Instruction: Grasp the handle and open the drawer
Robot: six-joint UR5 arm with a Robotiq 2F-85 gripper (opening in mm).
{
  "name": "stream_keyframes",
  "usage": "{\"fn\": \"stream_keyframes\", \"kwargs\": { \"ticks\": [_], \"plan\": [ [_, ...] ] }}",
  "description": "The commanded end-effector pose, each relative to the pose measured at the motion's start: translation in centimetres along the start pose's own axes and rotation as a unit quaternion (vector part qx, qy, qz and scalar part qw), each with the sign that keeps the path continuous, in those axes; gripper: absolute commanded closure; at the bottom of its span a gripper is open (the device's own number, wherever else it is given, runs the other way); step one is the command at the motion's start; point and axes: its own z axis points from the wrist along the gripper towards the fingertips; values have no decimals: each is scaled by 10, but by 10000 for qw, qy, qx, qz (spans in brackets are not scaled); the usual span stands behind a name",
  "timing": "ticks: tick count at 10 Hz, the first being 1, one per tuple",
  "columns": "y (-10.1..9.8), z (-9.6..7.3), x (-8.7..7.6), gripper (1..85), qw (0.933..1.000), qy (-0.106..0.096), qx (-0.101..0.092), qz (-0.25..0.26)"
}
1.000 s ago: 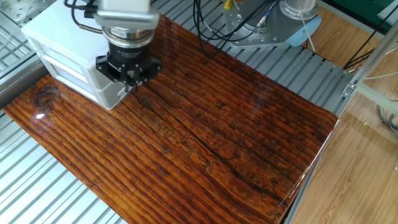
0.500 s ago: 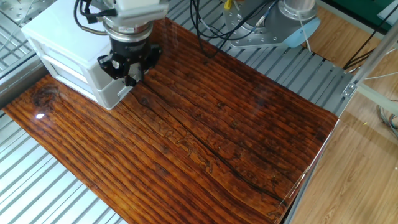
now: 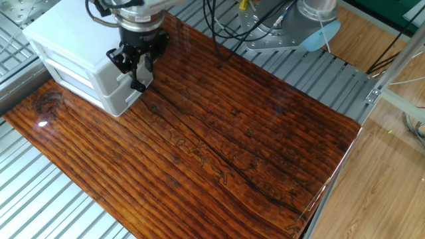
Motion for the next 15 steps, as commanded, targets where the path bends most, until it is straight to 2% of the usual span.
{"fn": "stream_keyframes", "kwargs": {
  "ticks": [1, 2, 3, 4, 5, 9, 10, 11, 13, 15],
  "plan": [
    [9, 7, 9, 440, 9994, -159, 71, -294],
    [5, 7, 14, 437, 9984, -84, 170, -525],
    [5, 7, 17, 427, 9977, -52, 190, -643],
    [-1, 8, 23, 403, 9955, 38, 346, -877],
    [-2, 10, 27, 397, 9943, 43, 422, -977],
    [5, 19, 33, 390, 9921, -84, 435, -1171],
    [8, 20, 34, 377, 9920, -96, 412, -1192],
    [10, 21, 37, 327, 9919, -88, 412, -1201],
    [8, 23, 41, 310, 9904, -80, 490, -1292],
    [9, 29, 42, 303, 9902, -156, 494, -1296]
  ]
}}
